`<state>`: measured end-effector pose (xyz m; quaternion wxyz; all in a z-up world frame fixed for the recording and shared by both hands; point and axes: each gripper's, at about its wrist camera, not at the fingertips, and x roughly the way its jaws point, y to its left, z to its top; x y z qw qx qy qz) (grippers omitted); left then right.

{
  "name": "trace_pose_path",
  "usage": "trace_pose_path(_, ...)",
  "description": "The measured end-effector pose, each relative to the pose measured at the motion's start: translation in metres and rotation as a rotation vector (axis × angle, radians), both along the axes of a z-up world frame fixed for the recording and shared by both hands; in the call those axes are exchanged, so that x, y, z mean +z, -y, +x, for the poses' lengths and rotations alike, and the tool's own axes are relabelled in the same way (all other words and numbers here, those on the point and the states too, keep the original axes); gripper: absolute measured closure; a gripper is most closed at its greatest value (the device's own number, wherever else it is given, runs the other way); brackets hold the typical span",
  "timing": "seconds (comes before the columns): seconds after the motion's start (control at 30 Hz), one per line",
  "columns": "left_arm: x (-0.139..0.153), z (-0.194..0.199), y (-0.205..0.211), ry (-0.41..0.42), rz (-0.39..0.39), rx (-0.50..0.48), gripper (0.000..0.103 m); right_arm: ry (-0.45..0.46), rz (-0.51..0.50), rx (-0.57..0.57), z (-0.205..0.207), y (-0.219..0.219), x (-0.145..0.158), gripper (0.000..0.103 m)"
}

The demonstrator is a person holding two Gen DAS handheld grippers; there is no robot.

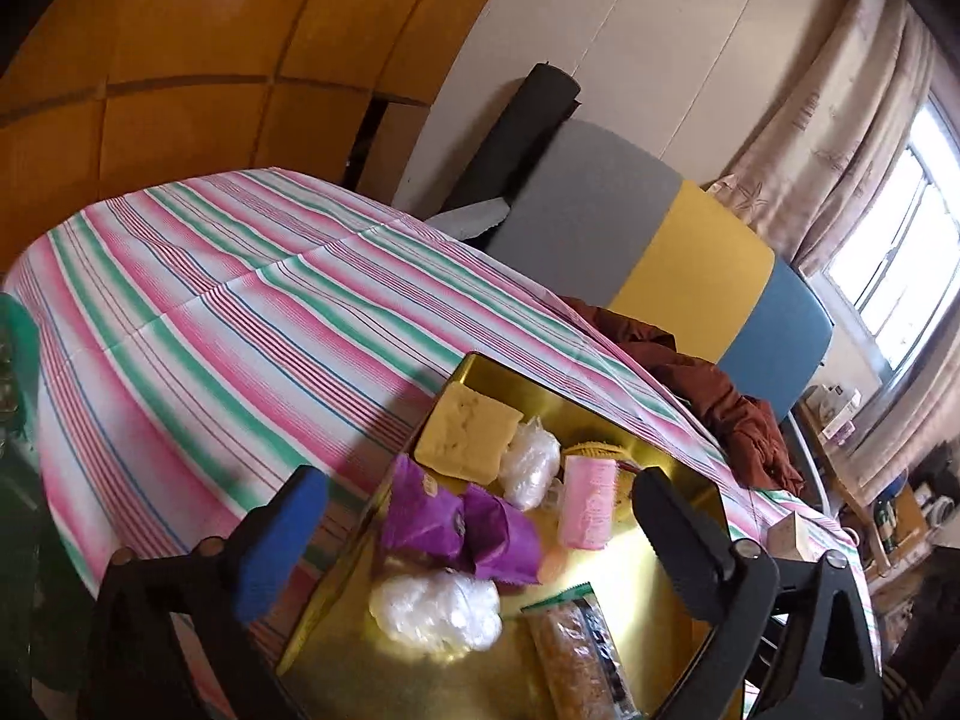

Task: Organize objects
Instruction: 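Carry both purple packets to the gold tray and open both tools, then return both tools to the items and grasp the white sponge block with the right tool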

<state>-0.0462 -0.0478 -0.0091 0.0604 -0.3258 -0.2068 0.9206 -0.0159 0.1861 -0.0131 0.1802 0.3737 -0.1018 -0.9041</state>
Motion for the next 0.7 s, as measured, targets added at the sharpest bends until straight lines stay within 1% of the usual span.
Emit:
trace_pose_path(0.17, 0.003, 0.012, -0.016, 0.015, -0.01, -0.011, 0.0, -0.001, -0.004, -0.018, 0.009, -0.01, 0.001, 0.061)
trace_pose_path(0.27, 0.002, 0.021, -0.028, 0.015, -0.025, -0.019, 0.0, -0.016, 0.027, -0.031, 0.014, -0.015, 0.005, 0.061)
trace_pose_path(0.37, 0.002, 0.028, -0.043, 0.011, -0.038, -0.047, 0.0, -0.041, 0.063, -0.061, 0.024, -0.027, 0.009, 0.061)
trace_pose_path(0.53, 0.002, 0.039, -0.076, 0.015, -0.055, -0.114, 0.0, -0.043, 0.08, -0.129, 0.037, -0.057, 0.01, 0.061)
trace_pose_path(0.7, 0.002, 0.05, -0.111, 0.032, -0.056, -0.202, 0.0, -0.015, 0.094, -0.226, 0.057, -0.106, 0.001, 0.061)
